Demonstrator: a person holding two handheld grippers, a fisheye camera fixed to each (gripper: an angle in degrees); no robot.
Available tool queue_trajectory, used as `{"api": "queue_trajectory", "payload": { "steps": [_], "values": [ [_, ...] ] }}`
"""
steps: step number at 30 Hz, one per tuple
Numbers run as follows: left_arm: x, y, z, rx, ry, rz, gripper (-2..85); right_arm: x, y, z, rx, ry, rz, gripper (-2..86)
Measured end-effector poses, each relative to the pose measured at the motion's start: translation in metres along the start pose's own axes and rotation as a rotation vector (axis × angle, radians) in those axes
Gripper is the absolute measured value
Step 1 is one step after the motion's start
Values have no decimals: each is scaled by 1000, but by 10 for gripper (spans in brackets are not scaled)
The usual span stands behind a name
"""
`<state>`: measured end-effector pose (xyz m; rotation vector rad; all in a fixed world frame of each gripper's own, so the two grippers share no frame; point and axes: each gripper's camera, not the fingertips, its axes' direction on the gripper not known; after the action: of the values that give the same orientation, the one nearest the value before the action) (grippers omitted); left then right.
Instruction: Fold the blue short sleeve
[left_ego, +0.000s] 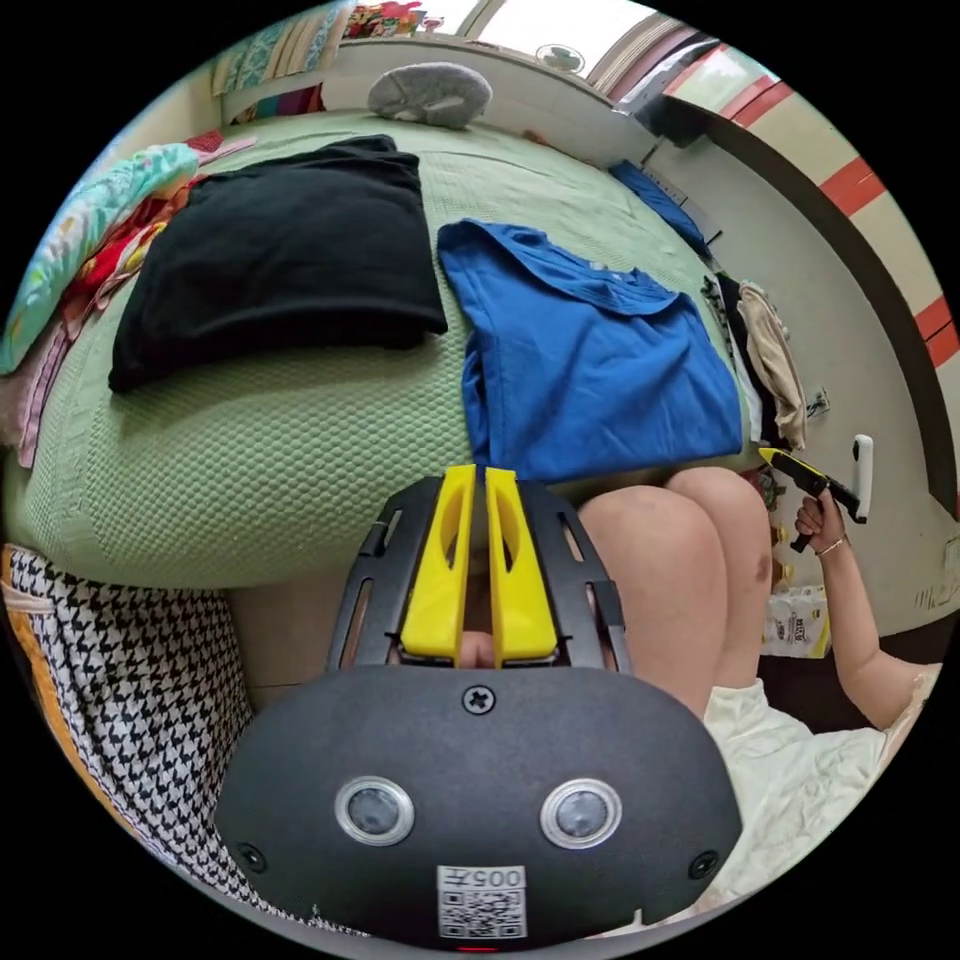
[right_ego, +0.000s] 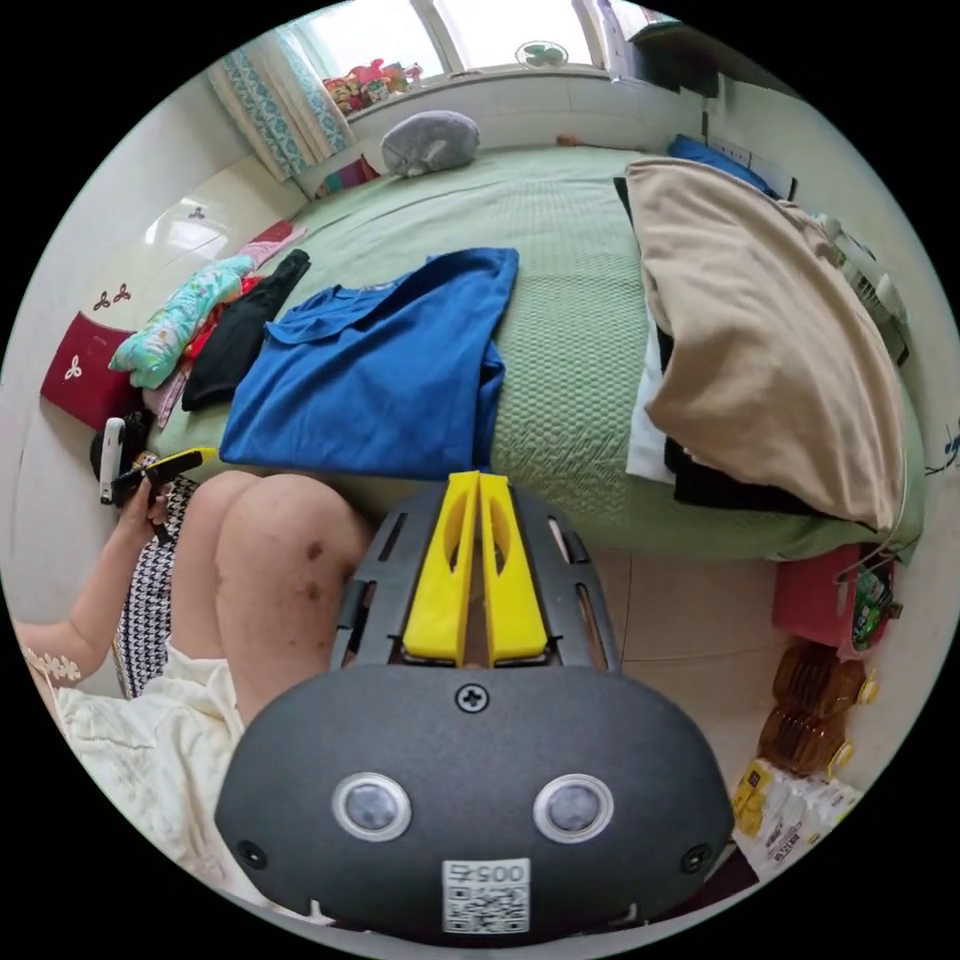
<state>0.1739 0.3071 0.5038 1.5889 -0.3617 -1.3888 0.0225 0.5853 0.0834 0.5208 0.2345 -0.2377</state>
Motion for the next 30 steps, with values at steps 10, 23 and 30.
{"api": "queue_trajectory", "payload": {
  "steps": [10,23,30],
  "values": [
    [56,-90,33,72,-82,202,26,-73,-92,12,100,12,-317,-9],
    [114,-187,145,-75,-79,275,-6,-145,-217,132,-260,123,-456,-12],
    [131,-218,149,36,-125,220,-5,-121,-259,107,-104,-22,-273,-12]
  ]
}}
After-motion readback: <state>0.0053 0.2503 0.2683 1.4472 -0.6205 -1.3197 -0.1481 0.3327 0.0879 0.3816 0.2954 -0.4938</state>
